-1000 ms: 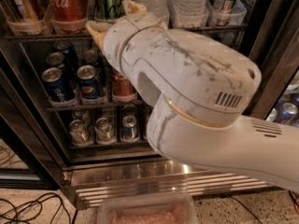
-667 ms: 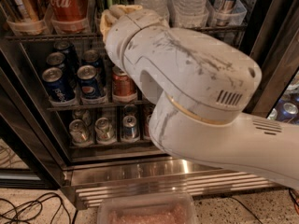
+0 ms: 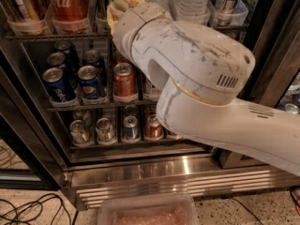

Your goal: Pick green can from top shelf of fridge

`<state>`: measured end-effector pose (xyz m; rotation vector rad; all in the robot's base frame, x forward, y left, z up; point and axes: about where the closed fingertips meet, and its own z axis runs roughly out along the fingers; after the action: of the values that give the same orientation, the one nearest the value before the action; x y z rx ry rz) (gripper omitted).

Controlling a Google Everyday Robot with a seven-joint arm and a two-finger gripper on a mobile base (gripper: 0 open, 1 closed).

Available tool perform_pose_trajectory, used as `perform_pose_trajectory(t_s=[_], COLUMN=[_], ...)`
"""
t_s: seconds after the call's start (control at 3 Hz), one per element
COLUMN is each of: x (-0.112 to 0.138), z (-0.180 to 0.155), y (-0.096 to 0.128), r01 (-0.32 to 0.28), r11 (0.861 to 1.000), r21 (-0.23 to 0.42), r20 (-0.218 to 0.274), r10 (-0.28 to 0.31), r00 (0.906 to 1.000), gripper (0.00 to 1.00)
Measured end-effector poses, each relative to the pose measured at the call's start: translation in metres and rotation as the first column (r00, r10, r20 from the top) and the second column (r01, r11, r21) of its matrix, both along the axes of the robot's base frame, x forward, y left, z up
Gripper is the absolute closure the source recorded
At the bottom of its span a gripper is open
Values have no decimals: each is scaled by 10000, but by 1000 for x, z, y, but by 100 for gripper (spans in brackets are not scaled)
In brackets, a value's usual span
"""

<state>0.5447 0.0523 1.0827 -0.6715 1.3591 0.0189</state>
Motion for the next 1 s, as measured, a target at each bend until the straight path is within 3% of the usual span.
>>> perform_pose_trajectory(t_s=[0.67,1.0], x=[19,22], z=[0,2], y=[-2,0], r01=[-75,-119], r11=[9996,9995], r21=[-270,-294], r20=[379,465], r10=[85,133], r00=[9992,9988], gripper=[45,35])
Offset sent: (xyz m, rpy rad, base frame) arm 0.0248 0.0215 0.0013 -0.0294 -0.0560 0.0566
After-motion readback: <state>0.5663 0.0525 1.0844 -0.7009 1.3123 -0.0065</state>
